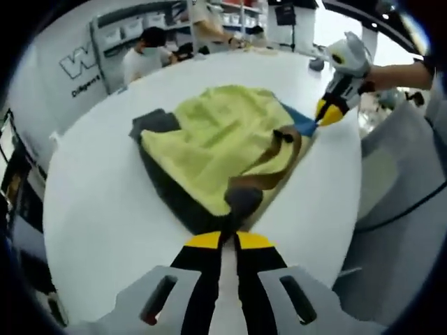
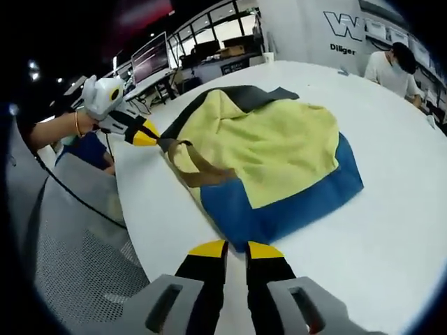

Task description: Fold the garment on the visible template until the final outline fits inside the template.

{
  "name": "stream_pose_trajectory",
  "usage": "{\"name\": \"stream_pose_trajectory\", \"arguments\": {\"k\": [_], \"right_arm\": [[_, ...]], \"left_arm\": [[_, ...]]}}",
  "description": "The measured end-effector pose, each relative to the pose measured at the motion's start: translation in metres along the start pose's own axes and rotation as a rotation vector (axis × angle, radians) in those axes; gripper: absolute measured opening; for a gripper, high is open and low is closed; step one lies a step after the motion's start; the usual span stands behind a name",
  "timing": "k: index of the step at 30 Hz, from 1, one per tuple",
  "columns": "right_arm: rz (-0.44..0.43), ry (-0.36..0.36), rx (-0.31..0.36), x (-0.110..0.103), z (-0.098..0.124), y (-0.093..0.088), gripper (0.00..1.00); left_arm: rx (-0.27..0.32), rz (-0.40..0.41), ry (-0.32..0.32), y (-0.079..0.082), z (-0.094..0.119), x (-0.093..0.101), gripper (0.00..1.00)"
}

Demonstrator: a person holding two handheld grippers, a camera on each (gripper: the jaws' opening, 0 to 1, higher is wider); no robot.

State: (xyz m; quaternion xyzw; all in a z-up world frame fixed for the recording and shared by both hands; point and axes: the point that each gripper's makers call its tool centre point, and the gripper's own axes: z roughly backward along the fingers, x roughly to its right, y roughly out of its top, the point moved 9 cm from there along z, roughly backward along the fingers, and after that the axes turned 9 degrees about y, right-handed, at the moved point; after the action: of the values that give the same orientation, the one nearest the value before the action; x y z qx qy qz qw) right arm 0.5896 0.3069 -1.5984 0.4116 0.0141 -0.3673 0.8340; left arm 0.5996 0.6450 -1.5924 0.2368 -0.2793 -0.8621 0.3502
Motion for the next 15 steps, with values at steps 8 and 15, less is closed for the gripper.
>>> {"name": "stream_pose_trajectory", "arguments": {"k": [8,15], "right_arm": [[-0.002,0.013,-0.066,0.0,0.003,-0.008,0.05],[0.067,0.026,-0.103,0.001,0.01,0.003,0.05]], "left_arm": [[-0.017,0.005,-0.027,-0.001,0.01,0.002,0.11],[0.091,-0.116,-0.083,0.008,0.021,0.003,0.17]]}}
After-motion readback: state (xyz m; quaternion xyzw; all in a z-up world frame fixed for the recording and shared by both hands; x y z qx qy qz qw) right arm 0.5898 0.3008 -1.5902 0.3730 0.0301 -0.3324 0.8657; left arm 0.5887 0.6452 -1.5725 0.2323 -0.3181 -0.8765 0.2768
